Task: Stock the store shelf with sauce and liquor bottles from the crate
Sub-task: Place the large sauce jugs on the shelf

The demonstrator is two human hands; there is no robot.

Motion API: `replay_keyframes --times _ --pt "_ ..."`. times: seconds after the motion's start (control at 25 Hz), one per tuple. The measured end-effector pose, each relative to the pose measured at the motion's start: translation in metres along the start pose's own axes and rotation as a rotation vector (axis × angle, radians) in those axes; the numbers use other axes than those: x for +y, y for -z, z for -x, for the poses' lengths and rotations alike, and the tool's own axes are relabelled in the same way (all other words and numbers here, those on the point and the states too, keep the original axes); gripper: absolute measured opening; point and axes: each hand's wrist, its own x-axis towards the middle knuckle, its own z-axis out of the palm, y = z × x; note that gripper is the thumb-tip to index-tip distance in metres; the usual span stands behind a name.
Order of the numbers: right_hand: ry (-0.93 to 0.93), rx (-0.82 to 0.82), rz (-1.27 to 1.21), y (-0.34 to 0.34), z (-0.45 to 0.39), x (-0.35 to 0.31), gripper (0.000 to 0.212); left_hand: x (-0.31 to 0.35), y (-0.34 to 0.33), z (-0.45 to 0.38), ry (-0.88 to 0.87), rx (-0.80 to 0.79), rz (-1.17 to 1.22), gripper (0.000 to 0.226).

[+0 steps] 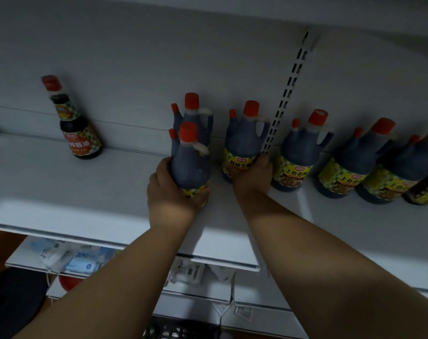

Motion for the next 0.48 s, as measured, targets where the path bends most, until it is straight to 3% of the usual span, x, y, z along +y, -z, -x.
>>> replay_keyframes --times 0.24,0.36,0.4,0.48 --pt "-0.013 -0.096 0.011 0.005 -0.006 -0.003 0.089 0.002 -0.004 0.001 0.03 -0.009 0.001 0.102" --pt "-0.142 -0.144 0.068 0.01 0.0 -0.011 0.097 -0.002 0.001 -0.001 0.134 -0.088 0.093 0.114" --pt "-0.179 -0.142 0.085 0.013 0.008 -0.013 0.091 -0.006 0.005 -0.002 0.197 -0.153 0.194 0.116" --pt "-0.124 -0.18 0.044 0.017 0.038 -0.019 0.058 -0.014 0.017 -0.005 0.272 -0.32 0.375 0.106"
